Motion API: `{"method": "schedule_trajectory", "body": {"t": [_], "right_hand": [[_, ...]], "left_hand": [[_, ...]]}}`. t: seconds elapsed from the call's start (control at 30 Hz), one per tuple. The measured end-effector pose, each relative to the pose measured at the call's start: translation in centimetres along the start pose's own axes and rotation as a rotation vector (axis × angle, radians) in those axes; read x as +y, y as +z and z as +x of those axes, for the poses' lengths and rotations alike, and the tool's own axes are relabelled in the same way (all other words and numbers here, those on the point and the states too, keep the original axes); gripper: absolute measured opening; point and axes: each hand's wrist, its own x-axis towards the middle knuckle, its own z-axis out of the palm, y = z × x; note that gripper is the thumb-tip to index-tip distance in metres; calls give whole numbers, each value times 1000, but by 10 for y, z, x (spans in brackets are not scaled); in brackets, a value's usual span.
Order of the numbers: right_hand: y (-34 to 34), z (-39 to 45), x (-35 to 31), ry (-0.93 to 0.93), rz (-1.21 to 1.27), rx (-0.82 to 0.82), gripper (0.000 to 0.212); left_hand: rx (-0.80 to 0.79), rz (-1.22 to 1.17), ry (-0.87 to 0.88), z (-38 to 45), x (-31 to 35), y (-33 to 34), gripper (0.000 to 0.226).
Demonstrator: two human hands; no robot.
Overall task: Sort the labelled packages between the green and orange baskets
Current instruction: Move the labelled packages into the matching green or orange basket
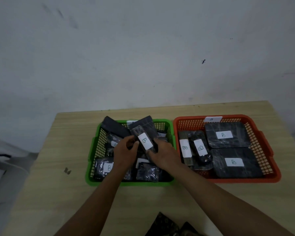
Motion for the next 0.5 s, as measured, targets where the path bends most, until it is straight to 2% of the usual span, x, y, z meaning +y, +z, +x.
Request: {"method": "schedule_trajectory", "body": {"t": [0.1, 0.17, 0.27, 0.3, 0.5], "right_hand": [[6, 3, -4, 39, 119, -41, 35], [-1, 8, -3, 68, 255, -77, 40], [-26, 13, 0, 91, 445, -136, 48], [-36, 14, 2, 89, 514, -148, 48], [-82, 8, 22, 122, 656, -98, 39]], "left_hand": [[-20, -120, -109, 1, -7, -1, 28], [-27, -234, -191, 2, -9, -2, 29], [-38, -455, -321, 3, -8, -5, 54], [-56, -517, -333, 2, -6, -6, 56], [-230, -844, -374, -3, 19, 6, 27]]}}
